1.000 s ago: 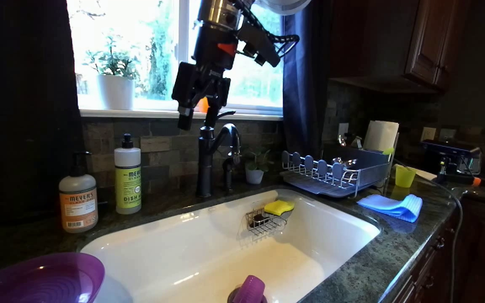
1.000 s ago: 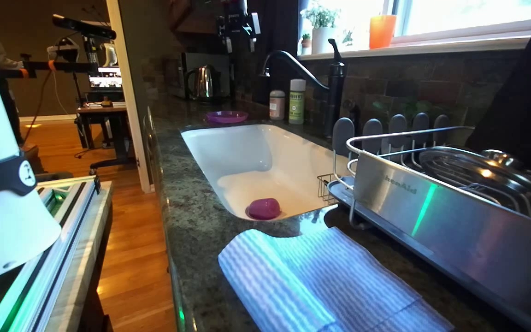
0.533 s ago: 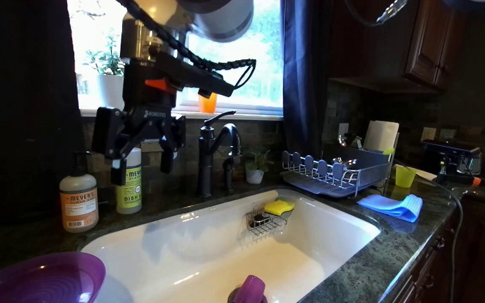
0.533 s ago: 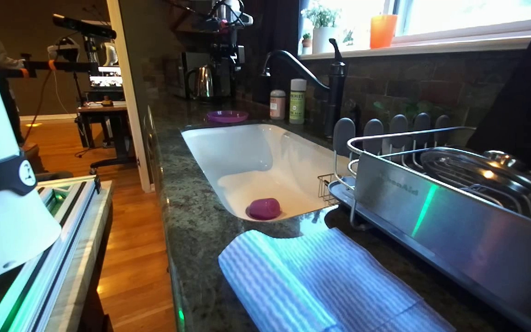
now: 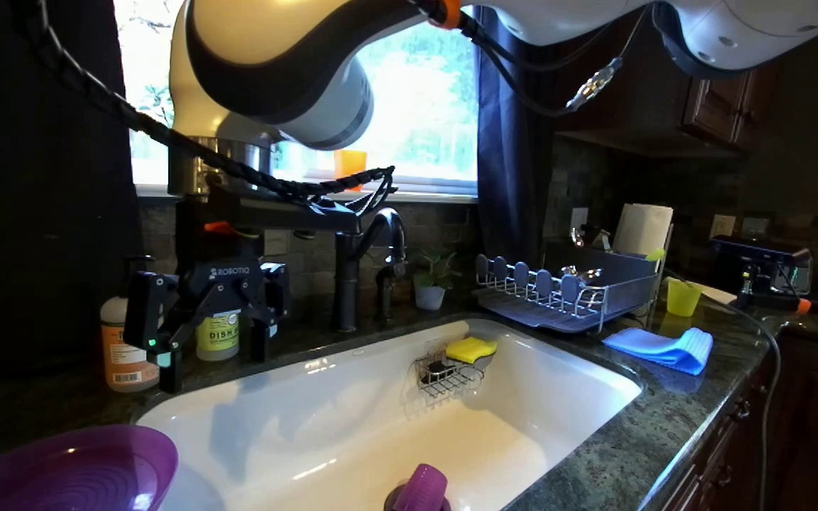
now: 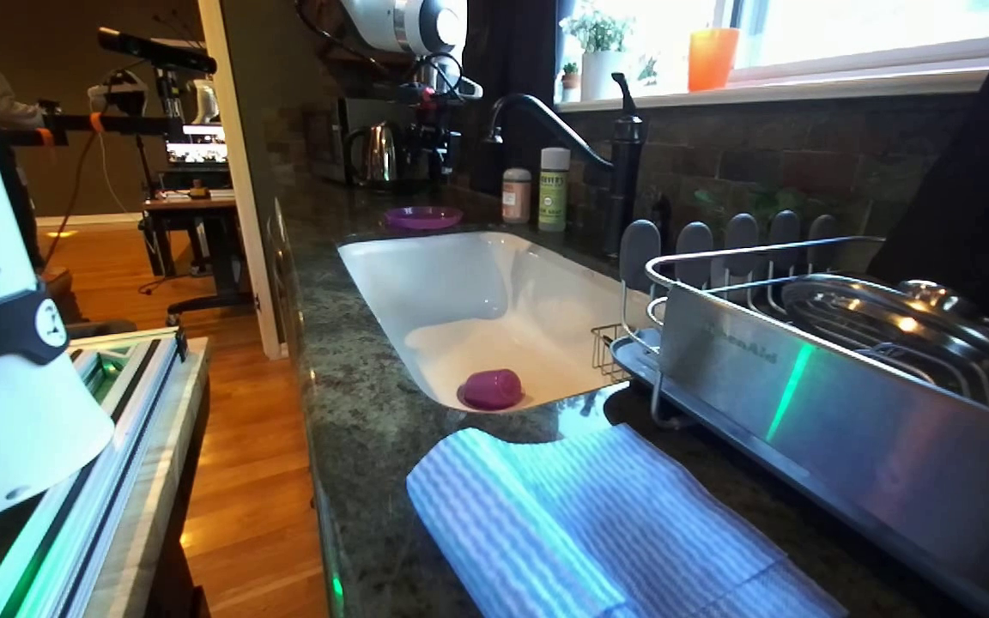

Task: Put the purple plate on the dishrack.

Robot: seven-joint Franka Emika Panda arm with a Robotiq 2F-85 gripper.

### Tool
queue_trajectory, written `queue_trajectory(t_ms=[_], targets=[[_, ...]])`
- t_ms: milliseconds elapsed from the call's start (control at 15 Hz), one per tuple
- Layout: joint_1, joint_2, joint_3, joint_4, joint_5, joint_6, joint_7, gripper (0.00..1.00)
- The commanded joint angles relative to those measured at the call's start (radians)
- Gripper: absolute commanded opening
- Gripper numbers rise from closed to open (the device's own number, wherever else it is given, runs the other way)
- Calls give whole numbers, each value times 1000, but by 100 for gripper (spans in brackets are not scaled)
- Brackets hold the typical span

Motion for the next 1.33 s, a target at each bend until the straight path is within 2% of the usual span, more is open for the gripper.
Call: queue_trajectory(t_ms=[0, 333, 867, 1000, 1067, 1133, 1267], targets=[[28, 0, -31, 4, 12, 33, 17, 100], [83, 52, -92, 2, 0, 166, 172, 100], [152, 147, -144, 58, 14, 183, 301, 100], [158, 161, -156, 59, 14, 206, 333, 93], [160, 167, -163, 58, 14, 218, 348, 80], [161, 174, -169, 57, 14, 231, 362, 80], [160, 187, -175, 58, 16, 249, 382, 63]])
